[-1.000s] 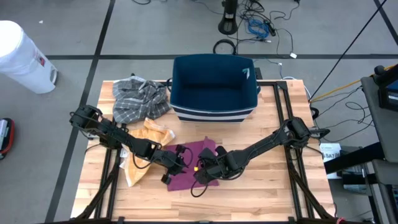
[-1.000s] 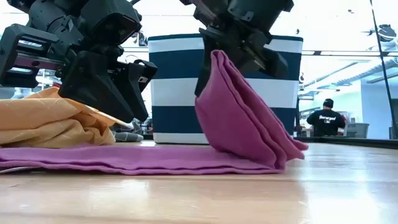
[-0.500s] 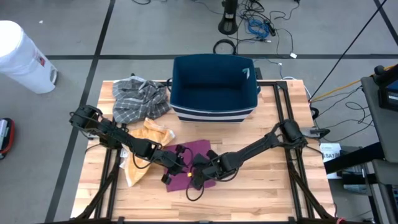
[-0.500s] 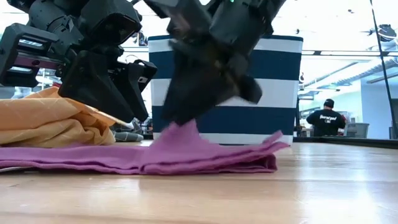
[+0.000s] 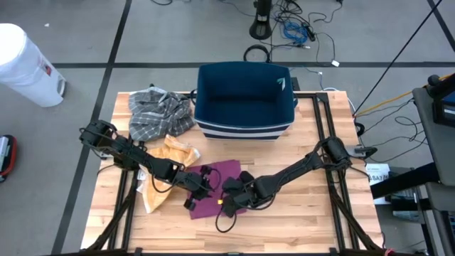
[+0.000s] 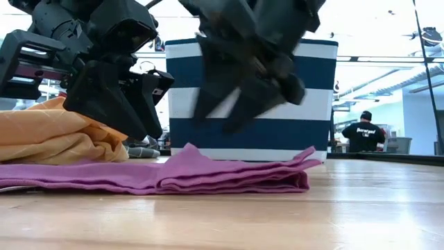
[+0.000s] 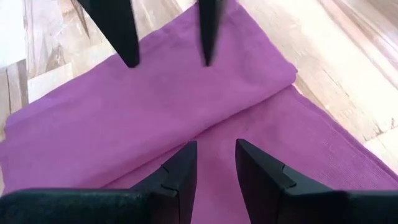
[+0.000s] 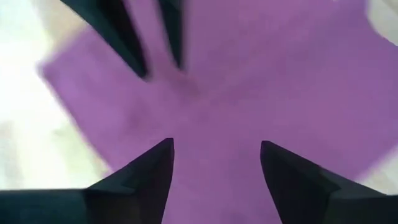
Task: Fold towel
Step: Fold the purple towel
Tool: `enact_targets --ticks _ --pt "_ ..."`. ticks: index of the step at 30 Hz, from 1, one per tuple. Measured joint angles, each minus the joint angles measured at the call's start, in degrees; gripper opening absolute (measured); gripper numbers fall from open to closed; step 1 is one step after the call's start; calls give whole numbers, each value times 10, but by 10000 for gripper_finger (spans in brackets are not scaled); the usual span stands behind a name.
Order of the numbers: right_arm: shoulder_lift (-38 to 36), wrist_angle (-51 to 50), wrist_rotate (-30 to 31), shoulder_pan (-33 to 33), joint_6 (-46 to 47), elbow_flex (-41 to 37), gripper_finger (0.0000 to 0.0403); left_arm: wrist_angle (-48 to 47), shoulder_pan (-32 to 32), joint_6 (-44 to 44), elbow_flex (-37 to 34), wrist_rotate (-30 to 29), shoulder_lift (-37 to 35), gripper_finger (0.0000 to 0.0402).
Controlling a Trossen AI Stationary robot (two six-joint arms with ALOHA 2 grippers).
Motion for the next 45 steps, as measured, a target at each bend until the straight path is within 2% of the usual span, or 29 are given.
enact_targets --ticks 5,10,14,19,24,35,45 --pt "0 -37 5 0 9 0 208 -32 0 0 0 -20 0 116" --pt "2 -30 30 0 -19 0 201 -95 0 -13 0 -55 0 116" --pt "14 -25 36 -14 -54 0 201 -132 0 -38 0 -61 0 116" --pt "21 -30 83 -28 -87 0 201 -140 -1 -70 0 -77 0 115" --pt "29 -31 89 -47 -118 0 201 -134 -1 -75 0 -80 0 115" --pt "73 73 80 -72 -180 0 201 -124 13 -75 0 -80 0 115" --pt "78 159 73 -73 -229 0 201 -123 24 -75 0 -77 0 115"
